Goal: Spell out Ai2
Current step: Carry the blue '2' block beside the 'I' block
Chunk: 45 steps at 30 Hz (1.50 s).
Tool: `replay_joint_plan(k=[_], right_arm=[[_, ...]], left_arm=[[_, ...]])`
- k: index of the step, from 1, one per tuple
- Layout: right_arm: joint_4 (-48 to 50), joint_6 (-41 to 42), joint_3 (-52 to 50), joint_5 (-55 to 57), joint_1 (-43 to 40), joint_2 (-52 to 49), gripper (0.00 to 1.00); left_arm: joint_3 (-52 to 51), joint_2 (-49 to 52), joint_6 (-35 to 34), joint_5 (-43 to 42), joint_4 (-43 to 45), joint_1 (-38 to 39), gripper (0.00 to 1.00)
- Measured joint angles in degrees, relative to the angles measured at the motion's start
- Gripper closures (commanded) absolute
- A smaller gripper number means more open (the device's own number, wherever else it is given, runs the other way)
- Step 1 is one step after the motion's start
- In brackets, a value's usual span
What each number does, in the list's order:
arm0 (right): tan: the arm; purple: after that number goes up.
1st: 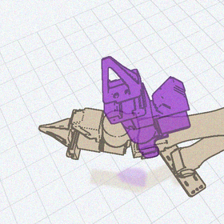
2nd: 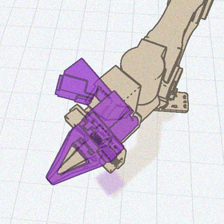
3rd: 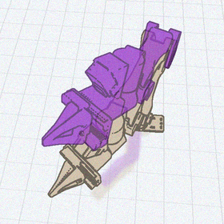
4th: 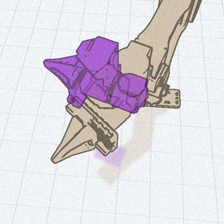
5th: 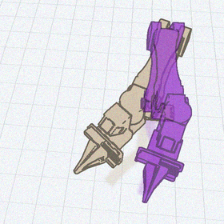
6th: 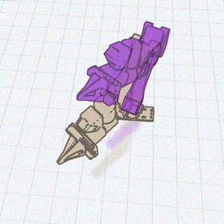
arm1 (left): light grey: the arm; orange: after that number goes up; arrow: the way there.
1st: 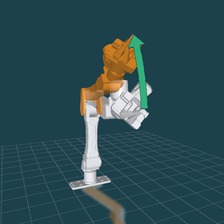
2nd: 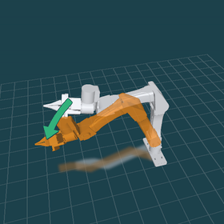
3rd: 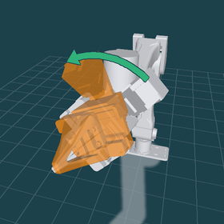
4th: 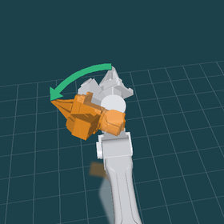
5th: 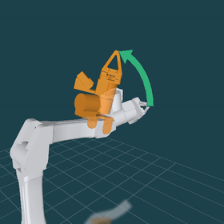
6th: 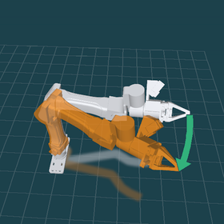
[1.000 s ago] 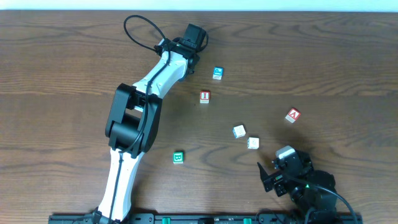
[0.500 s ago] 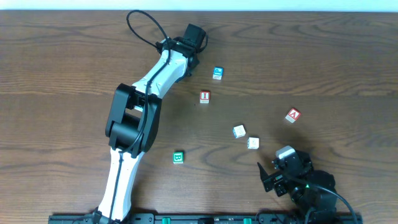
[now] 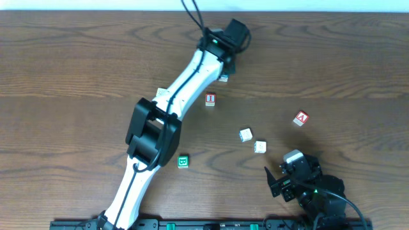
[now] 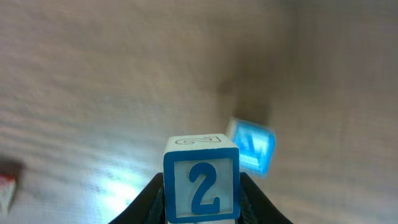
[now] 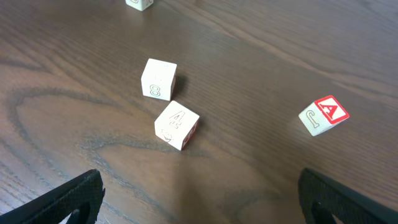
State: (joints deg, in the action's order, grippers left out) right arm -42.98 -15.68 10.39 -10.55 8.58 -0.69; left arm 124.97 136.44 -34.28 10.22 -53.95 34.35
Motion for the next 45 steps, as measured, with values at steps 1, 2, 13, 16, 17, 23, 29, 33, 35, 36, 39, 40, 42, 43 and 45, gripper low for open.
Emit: replay_joint_plan(k=[1,2,13,16,17,23,29,33,35,36,39,40,42,43,45], right_arm=[[0.0,0.0,0.0,0.0,0.0,0.0,0.01],[0.0,0.0,0.0,0.0,0.0,0.0,0.01],[0.0,0.0,0.0,0.0,0.0,0.0,0.01],[0.0,0.0,0.0,0.0,0.0,0.0,0.01],[0.0,0.0,0.0,0.0,0.0,0.0,0.01],[0.0,0.0,0.0,0.0,0.0,0.0,0.01],[0.0,0.0,0.0,0.0,0.0,0.0,0.01],[0.0,0.0,0.0,0.0,0.0,0.0,0.01],[0.0,0.0,0.0,0.0,0.0,0.0,0.01],[0.0,0.0,0.0,0.0,0.0,0.0,0.00],[0.0,0.0,0.0,0.0,0.0,0.0,0.01],[0.0,0.0,0.0,0.0,0.0,0.0,0.01],[0.0,0.0,0.0,0.0,0.0,0.0,0.01],[0.0,0.0,0.0,0.0,0.0,0.0,0.01],[0.0,0.0,0.0,0.0,0.0,0.0,0.01]], left_arm=[[0.0,0.0,0.3,-0.7,-1.1,0.2,0.94],[0.0,0.0,0.6,-1.5,-2.1,0.2,0.94],[0.0,0.0,3.7,-4.5,-6.5,4.0,0.94],[0.0,-0.3,4.6,-5.8,-9.8,4.9,0.94],[0.0,-0.4,4.7,-6.0,-11.1,4.9,0.94],[-10.0,-8.8,6.0,-6.8,-7.2,4.7,0.94],[-32.8,-23.3,7.4,-8.5,12.2,4.7,0.94],[-37.8,-24.2,7.3,-9.1,15.7,4.7,0.94],[-38.4,-23.2,7.3,-9.4,16.8,4.7,0.95],[-38.4,-22.7,7.3,-9.6,17.6,4.7,0.95],[-38.4,-21.7,7.3,-9.9,20.1,4.7,0.95],[-38.4,-21.7,7.3,-9.9,20.7,4.7,0.95],[-38.4,-21.7,7.3,-9.9,22.4,4.7,0.95],[-38.4,-21.7,7.3,-9.9,23.1,4.7,0.95],[-38.4,-21.3,7.1,-9.9,24.2,4.7,0.94]])
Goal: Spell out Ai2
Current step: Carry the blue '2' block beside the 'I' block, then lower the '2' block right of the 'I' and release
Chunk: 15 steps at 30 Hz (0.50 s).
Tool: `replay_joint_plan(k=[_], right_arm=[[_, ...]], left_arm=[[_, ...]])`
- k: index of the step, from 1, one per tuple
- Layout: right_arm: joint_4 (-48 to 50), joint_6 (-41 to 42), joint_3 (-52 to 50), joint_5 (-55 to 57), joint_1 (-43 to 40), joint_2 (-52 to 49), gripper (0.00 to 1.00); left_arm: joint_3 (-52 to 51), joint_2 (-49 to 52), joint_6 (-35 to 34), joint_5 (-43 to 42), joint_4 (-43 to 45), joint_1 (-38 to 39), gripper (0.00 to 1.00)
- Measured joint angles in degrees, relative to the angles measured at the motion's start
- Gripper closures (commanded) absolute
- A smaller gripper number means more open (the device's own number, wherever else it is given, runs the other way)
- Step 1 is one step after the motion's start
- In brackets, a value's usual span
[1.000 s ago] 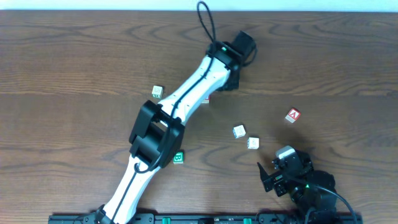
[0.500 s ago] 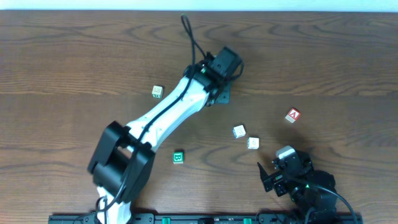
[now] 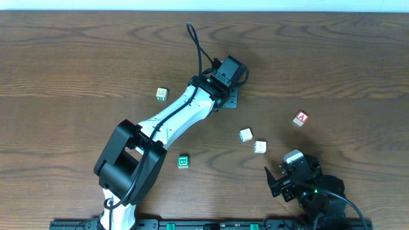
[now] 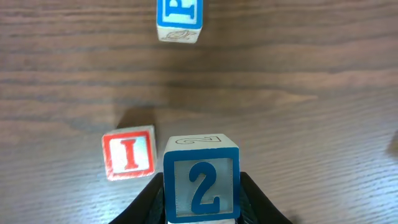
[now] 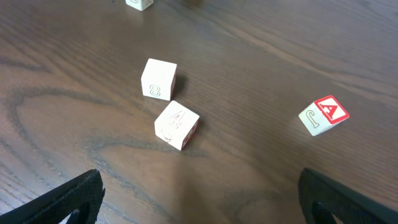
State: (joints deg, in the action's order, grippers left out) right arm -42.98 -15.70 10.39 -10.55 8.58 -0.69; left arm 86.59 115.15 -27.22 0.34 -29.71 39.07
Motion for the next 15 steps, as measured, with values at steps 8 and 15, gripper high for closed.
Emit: replay_joint_plan(k=[8,15], right_arm=[[0.0,0.0,0.0,0.0,0.0,0.0,0.01],[0.0,0.0,0.0,0.0,0.0,0.0,0.01]], left_arm=[[2.2,5.3,-1.9,-0.2,-1.1,0.0,0.95],[2.7,6.4,-2.8,-0.2,-1.1,0.0,0.95]])
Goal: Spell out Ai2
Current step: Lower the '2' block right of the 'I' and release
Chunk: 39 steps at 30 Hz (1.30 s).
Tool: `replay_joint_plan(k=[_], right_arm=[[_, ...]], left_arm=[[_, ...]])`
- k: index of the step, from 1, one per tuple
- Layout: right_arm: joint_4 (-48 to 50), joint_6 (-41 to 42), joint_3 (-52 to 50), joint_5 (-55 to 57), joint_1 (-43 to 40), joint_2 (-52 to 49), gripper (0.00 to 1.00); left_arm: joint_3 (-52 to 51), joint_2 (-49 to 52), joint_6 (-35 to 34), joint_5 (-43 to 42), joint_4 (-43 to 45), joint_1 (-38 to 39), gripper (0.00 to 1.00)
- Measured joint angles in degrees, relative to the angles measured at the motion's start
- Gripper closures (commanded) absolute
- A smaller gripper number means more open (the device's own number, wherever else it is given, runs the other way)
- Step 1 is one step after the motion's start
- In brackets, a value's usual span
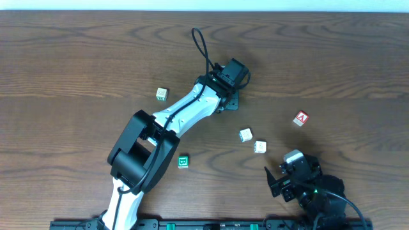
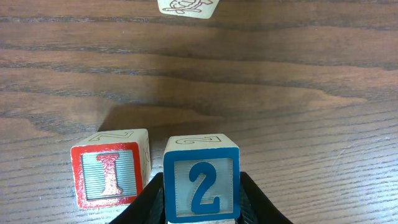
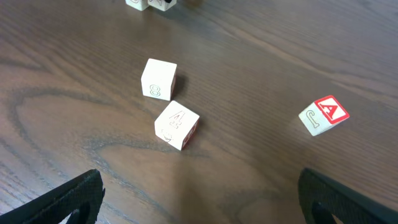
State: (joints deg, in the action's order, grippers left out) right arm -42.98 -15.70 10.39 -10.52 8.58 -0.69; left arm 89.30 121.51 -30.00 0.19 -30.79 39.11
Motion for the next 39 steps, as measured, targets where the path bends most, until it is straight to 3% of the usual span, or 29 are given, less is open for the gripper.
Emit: replay_joint_plan(k=[18,20,23,25,32,39], right_arm=[[0.0,0.0,0.0,0.0,0.0,0.0,0.01],[0.0,0.0,0.0,0.0,0.0,0.0,0.01],[0.0,0.0,0.0,0.0,0.0,0.0,0.01],[0.0,0.0,0.0,0.0,0.0,0.0,0.01],[0.0,0.0,0.0,0.0,0.0,0.0,0.01],[0.0,0.0,0.0,0.0,0.0,0.0,0.01]], left_arm=[[0.1,1.4,-0.2,0.2,0.7,0.0,0.94],[0.1,1.4,-0.2,0.2,0.8,0.0,0.83],[0.1,1.5,-0.3,0.2,0.8,0.0,0.82],[0.1,1.5,-0.3,0.2,0.8,0.0,0.74],[0.1,1.5,-0.3,0.2,0.8,0.0,0.73],[0.1,1.5,-0.6,0.2,0.8,0.0,0.63]])
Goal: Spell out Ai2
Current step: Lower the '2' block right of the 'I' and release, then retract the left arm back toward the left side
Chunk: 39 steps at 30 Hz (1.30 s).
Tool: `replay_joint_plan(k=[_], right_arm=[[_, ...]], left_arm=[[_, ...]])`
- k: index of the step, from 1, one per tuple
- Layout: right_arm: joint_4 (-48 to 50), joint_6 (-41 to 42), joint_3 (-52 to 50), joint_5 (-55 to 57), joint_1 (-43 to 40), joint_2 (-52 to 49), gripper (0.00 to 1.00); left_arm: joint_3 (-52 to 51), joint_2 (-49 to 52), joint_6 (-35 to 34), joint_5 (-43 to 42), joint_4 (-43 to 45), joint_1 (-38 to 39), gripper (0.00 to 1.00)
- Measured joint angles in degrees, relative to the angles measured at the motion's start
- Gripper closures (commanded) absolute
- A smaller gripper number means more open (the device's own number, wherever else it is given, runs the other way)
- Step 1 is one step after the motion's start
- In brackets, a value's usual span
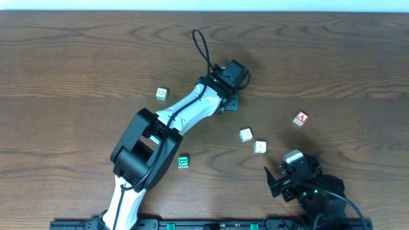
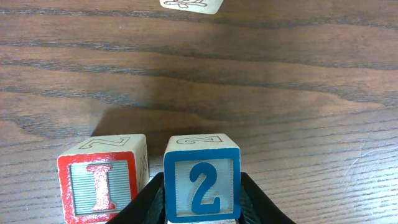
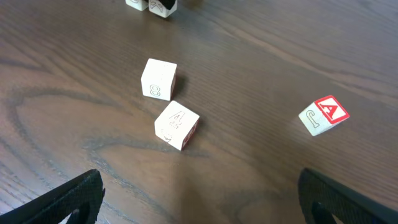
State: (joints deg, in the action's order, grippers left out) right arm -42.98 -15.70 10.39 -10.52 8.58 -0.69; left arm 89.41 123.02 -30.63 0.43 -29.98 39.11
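Note:
In the left wrist view my left gripper (image 2: 201,200) is shut on the blue "2" block (image 2: 201,185), its face upright. The red "I" block (image 2: 102,186) stands just left of it, with a narrow gap between them. From overhead the left gripper (image 1: 225,100) covers both blocks. The red "A" block (image 1: 301,118) lies tilted at the right, apart from them, and shows in the right wrist view as well (image 3: 323,114). My right gripper (image 3: 199,205) is open and empty near the front edge (image 1: 286,179).
White "8" (image 3: 158,79) and "4" (image 3: 176,124) blocks sit between the right gripper and the left one. A green "B" block (image 1: 183,161) lies front centre, a small pale block (image 1: 162,94) at the left, and another block (image 2: 191,4) beyond the "2".
The left gripper with the "2" block has come slightly nearer the table beside the "I" block, which looks larger now. The right arm has not moved.
The left gripper first held the "2" block at the far side, with the "I" block alone in the middle. Then it held the "2" above and right of the "I", then close beside it, where it still holds it. The right gripper stayed open and still.

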Motion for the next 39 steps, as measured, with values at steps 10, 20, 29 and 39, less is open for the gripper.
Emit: replay_joint_plan(k=[10,20,29,39], right_arm=[[0.0,0.0,0.0,0.0,0.0,0.0,0.01],[0.0,0.0,0.0,0.0,0.0,0.0,0.01],[0.0,0.0,0.0,0.0,0.0,0.0,0.01],[0.0,0.0,0.0,0.0,0.0,0.0,0.01]], left_arm=[[0.0,0.0,-0.7,0.0,0.0,0.0,0.58],[0.0,0.0,1.1,0.0,0.9,0.0,0.56],[0.6,0.0,4.3,0.0,2.3,-1.2,0.54],[16.3,0.0,12.2,0.5,-3.1,-3.0,0.51]])
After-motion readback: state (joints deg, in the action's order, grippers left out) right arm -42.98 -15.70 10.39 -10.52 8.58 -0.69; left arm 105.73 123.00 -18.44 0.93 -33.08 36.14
